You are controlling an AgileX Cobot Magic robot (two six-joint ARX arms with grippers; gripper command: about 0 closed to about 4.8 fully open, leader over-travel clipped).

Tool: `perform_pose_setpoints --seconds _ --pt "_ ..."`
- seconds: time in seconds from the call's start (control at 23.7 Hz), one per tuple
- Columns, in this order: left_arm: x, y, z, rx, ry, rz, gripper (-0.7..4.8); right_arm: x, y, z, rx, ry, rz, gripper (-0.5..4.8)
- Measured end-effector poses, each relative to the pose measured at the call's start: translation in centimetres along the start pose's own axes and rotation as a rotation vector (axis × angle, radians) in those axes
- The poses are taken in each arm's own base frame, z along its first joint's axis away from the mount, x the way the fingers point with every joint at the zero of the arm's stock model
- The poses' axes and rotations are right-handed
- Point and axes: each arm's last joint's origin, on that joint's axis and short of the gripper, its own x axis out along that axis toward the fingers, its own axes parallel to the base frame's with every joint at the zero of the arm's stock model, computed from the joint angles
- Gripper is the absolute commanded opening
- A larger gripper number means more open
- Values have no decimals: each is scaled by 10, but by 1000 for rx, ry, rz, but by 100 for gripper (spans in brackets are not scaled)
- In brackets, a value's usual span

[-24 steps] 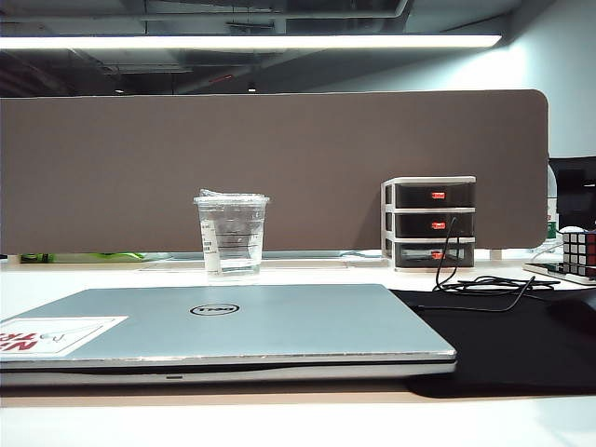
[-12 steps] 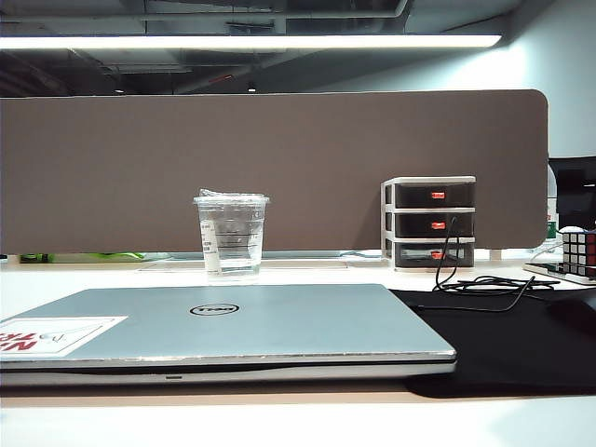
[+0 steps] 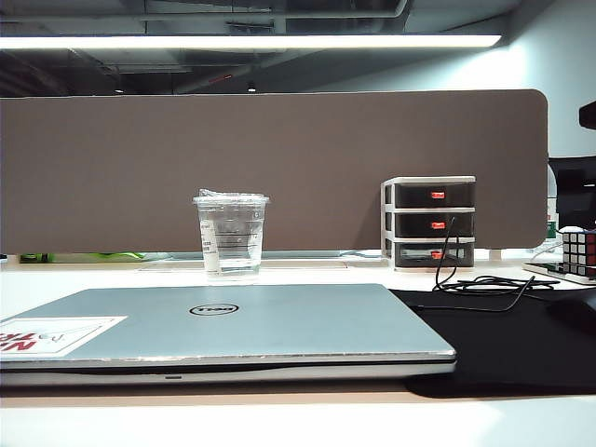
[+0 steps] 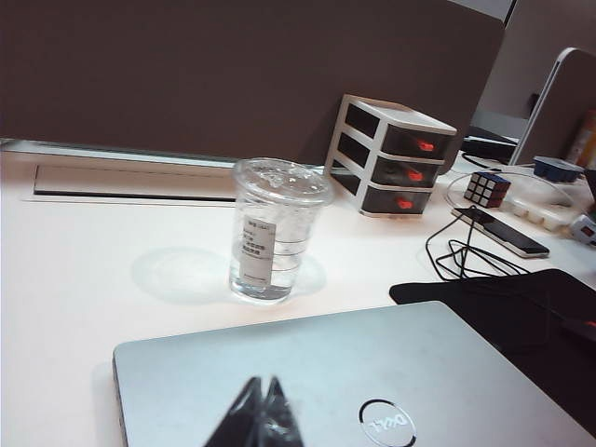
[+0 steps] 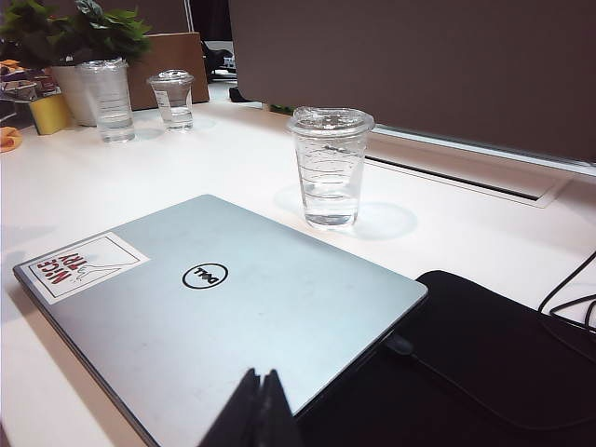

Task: Pick up the coffee cup and place it on the left side of the laptop.

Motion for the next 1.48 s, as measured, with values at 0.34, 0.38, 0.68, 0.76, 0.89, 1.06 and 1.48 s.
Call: perform_pose_setpoints --seconds 0.34,0.38,0.68,0.76,0.89,1.06,1.48 --pt "0 0 4 12 -48 18 399 0 0 0 20 2 6 -1" --pt "0 -1 6 18 -69 16 399 0 0 -1 23 6 6 -1" --pt "5 1 18 23 -90 70 414 0 0 -1 24 7 12 -1" --pt "10 0 28 26 -91 56 414 0 0 -1 29 13 14 -1" --pt "21 1 47 71 -117 52 414 0 0 -2 31 16 15 -1" --pt "59 14 58 92 -55 -14 453 0 0 -2 34 21 15 -1" --pt "142 51 39 53 91 -181 479 0 0 -2 35 21 14 -1"
